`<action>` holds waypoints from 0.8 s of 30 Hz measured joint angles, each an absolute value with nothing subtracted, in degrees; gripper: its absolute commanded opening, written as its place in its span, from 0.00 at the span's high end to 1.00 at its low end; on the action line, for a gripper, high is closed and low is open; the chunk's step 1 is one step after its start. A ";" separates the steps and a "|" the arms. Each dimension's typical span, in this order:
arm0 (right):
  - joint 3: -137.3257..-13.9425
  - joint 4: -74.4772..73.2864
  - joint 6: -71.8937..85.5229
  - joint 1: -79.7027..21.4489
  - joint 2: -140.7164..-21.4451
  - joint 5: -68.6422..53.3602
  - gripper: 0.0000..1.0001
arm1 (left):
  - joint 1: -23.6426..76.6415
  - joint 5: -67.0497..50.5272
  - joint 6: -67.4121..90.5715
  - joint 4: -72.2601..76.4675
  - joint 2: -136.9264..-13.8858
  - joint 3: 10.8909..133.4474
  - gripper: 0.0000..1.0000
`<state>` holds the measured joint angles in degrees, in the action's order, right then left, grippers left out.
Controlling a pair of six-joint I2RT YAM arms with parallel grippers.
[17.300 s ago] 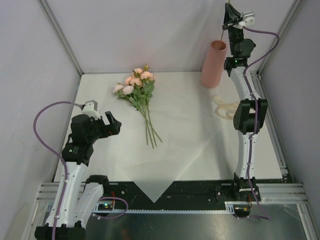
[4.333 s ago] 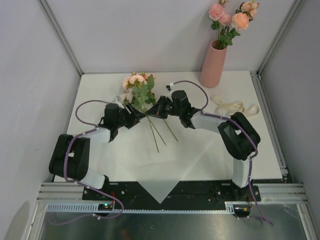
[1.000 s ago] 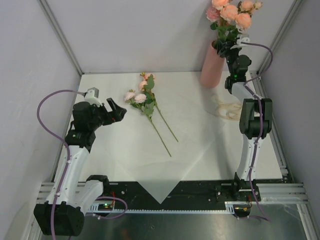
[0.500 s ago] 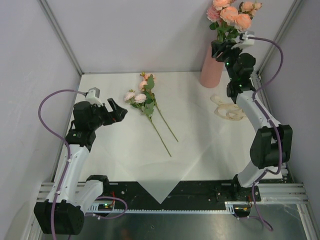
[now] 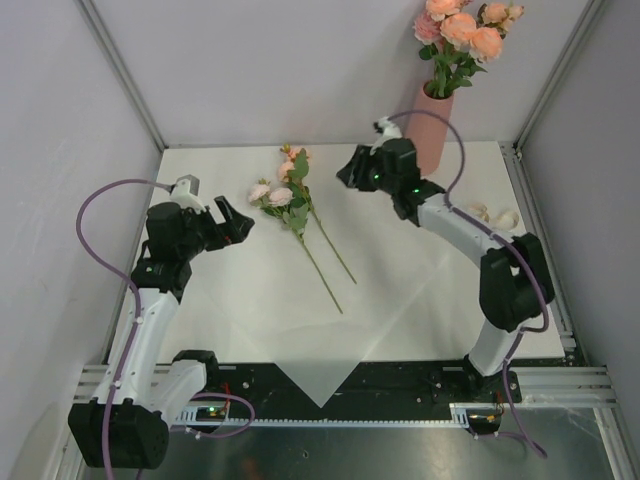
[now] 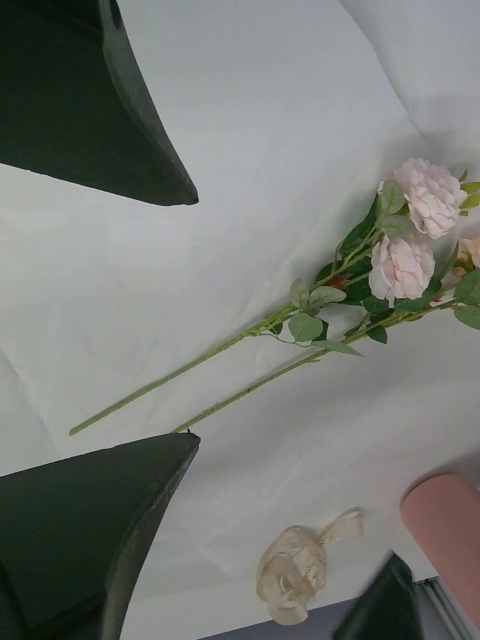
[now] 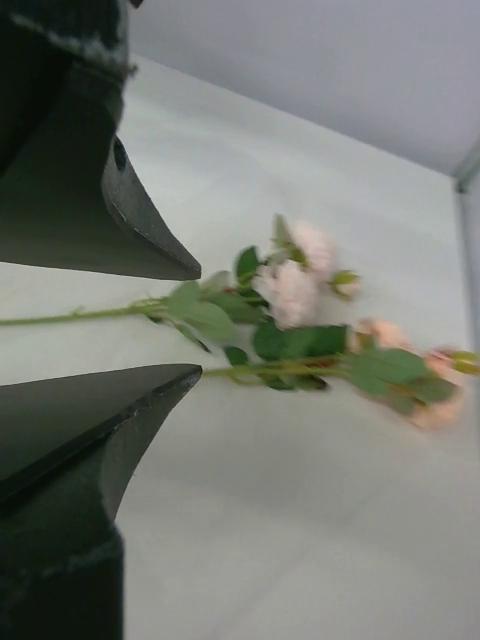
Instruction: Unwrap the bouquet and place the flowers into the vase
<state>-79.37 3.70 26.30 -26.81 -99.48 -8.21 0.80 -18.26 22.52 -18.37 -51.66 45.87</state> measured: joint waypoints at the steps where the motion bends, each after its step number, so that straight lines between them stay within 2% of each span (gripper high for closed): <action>1: -79.33 3.27 26.68 -27.97 -100.42 -8.43 0.56 | 0.80 -18.26 22.52 -18.39 -51.72 45.87 0.00; 11: -79.50 0.32 30.28 -39.72 -111.61 -8.82 0.53 | -1.74 -18.37 23.05 -18.37 -52.58 45.87 0.00; 24: -86.74 -7.35 28.01 -43.05 -120.64 -4.71 0.59 | -1.78 -18.37 23.53 -18.37 -53.34 45.87 0.00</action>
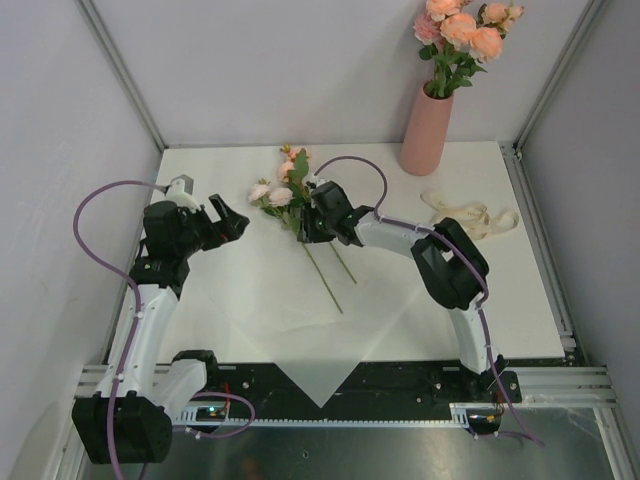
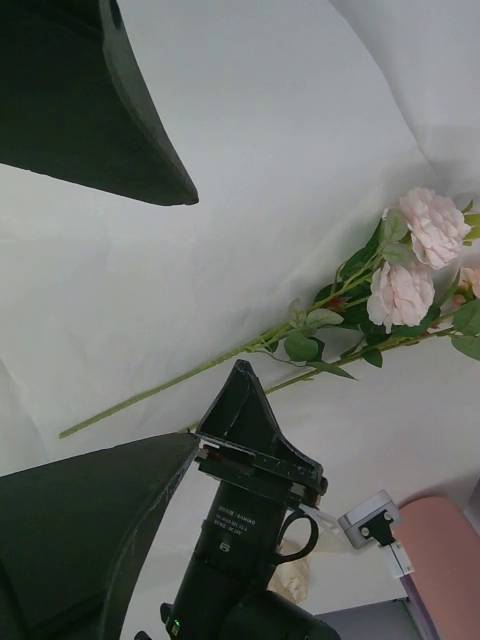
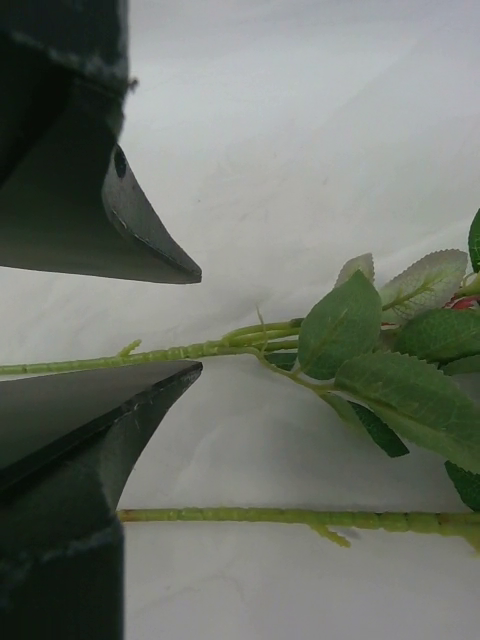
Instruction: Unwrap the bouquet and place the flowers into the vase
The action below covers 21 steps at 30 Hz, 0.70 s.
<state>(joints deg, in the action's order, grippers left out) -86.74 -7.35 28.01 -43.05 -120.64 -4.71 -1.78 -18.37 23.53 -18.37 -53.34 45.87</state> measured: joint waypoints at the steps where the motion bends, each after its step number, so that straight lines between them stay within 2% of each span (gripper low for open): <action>1: -87.02 -7.44 27.92 -43.09 -120.92 -4.71 0.59 | -1.78 -18.37 23.53 -18.37 -53.34 45.87 0.00; 10: -88.12 -8.93 26.76 -44.47 -122.91 -1.85 0.60 | -1.80 -18.41 23.97 -18.37 -53.71 45.87 0.00; 21: -89.52 -9.17 25.41 -46.65 -125.62 1.87 0.67 | -1.80 -18.41 23.99 -18.37 -53.71 45.87 0.00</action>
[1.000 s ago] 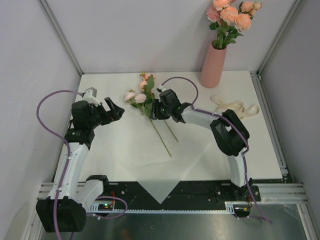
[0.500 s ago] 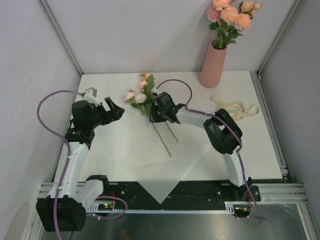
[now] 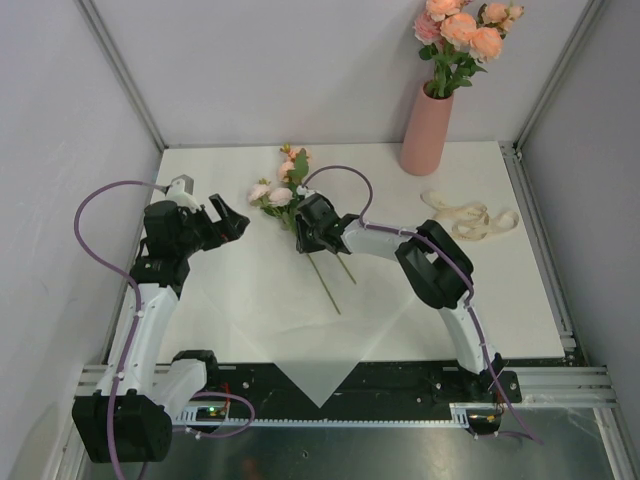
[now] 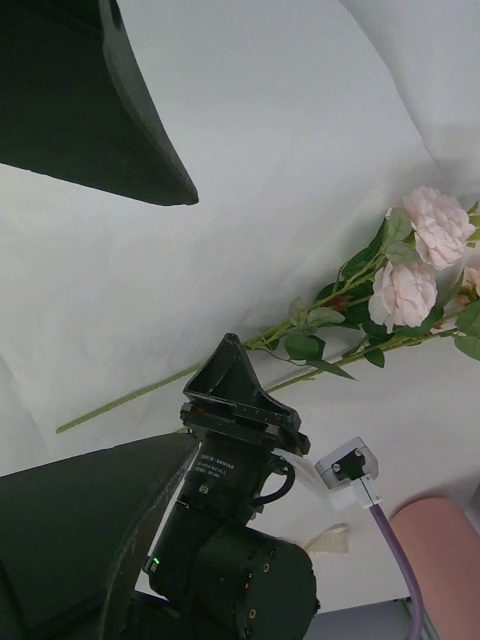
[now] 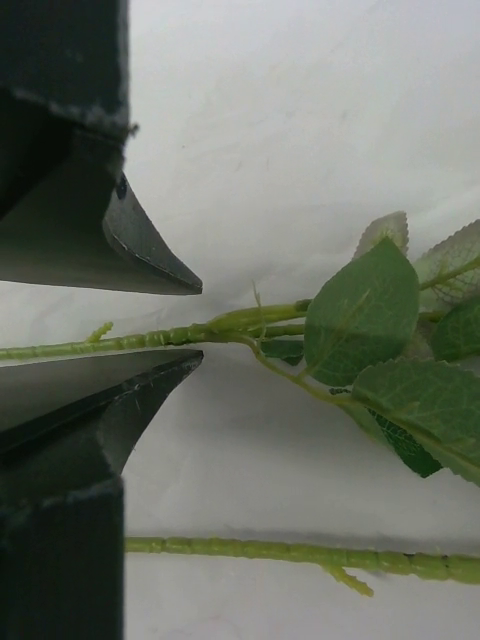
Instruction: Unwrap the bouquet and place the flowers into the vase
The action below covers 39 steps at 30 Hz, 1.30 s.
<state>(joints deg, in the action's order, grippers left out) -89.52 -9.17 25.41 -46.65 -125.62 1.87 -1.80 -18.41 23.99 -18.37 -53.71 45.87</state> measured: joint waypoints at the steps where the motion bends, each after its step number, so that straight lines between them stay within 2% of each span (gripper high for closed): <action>1: -89.65 -9.15 25.41 -46.81 -125.84 2.17 0.67 | -1.80 -18.41 23.99 -18.37 -53.71 45.87 0.00; 3: -90.45 -9.28 25.17 -47.09 -126.17 2.85 0.69 | -1.80 -18.41 23.99 -18.37 -53.71 45.87 0.00; 9: -91.66 -9.76 24.14 -47.92 -126.98 6.20 0.88 | -1.80 -18.41 24.01 -18.37 -53.71 45.87 0.00; 14: -91.55 -9.50 23.46 -48.60 -126.96 7.84 0.99 | -1.80 -18.41 24.01 -18.37 -53.71 45.87 0.00; 26: -85.25 -1.41 23.70 -48.88 -117.14 9.89 1.00 | -1.80 -18.39 24.08 -18.37 -53.71 45.87 0.00; 39: -78.08 20.86 13.30 -43.57 -100.60 10.28 1.00 | -1.80 -18.46 24.23 -18.37 -53.67 45.87 0.01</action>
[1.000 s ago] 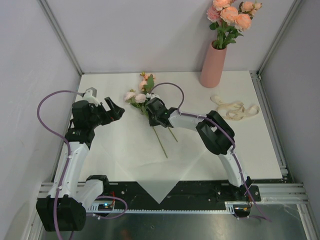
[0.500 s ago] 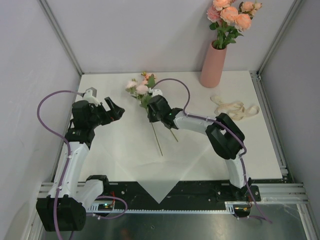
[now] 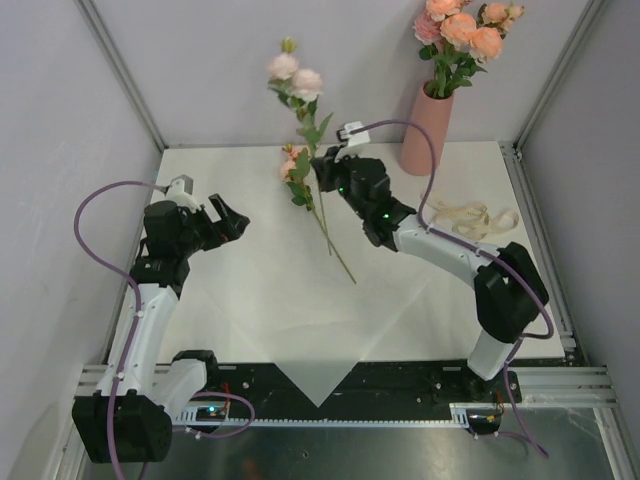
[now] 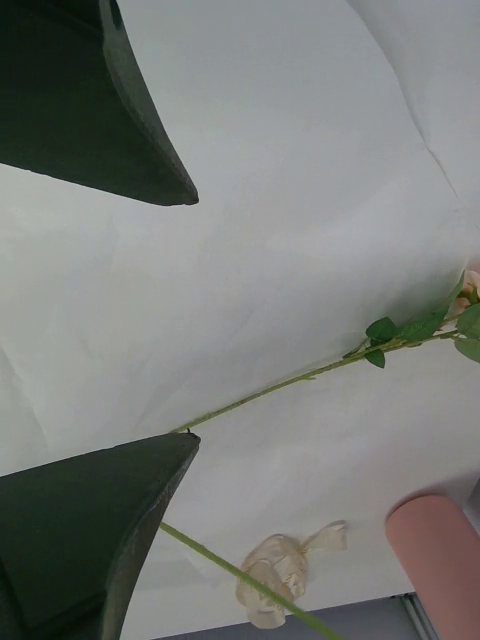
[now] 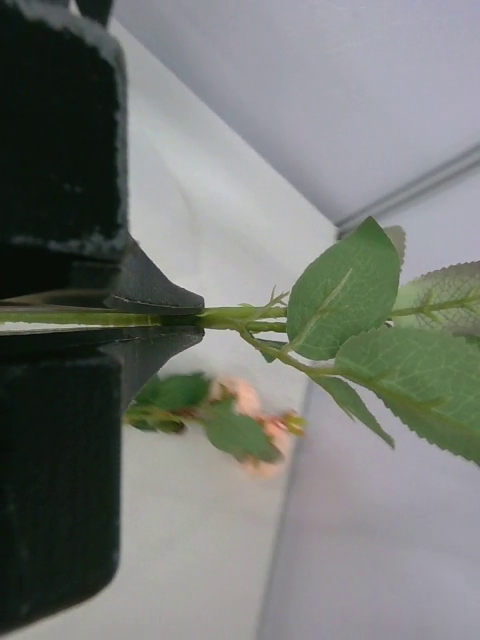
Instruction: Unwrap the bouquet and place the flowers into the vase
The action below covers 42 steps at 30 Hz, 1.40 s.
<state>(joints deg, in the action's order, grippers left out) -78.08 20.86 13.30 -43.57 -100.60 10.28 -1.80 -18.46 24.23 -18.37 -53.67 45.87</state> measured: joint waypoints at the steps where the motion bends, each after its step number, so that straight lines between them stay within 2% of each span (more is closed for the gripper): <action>1: -77.06 23.35 12.03 -42.76 -99.55 10.26 1.00 | -1.80 -18.48 24.43 -18.37 -53.65 45.87 0.00; 4: -73.76 31.33 7.99 -39.79 -96.88 8.58 1.00 | -1.80 -18.90 24.62 -18.35 -53.56 45.87 0.00; 9: -70.41 46.24 6.28 -30.30 -95.61 -1.28 1.00 | -1.87 -20.36 25.45 -18.26 -53.34 45.87 0.00; 15: -70.50 64.77 7.60 -17.23 -98.26 -7.29 1.00 | -2.04 -21.91 25.87 -17.85 -52.93 45.87 0.00; 18: -73.32 69.52 7.90 -13.34 -101.32 -8.69 1.00 | -2.42 -22.90 26.20 -17.63 -52.93 45.87 0.00; 30: -94.52 72.77 7.70 -5.85 -114.89 -11.05 1.00 | -3.90 -24.75 27.03 -16.82 -53.15 45.87 0.00; 42: -110.28 71.09 6.70 -1.89 -121.93 -9.67 1.00 | -4.51 -26.17 28.08 -15.51 -53.21 45.84 0.00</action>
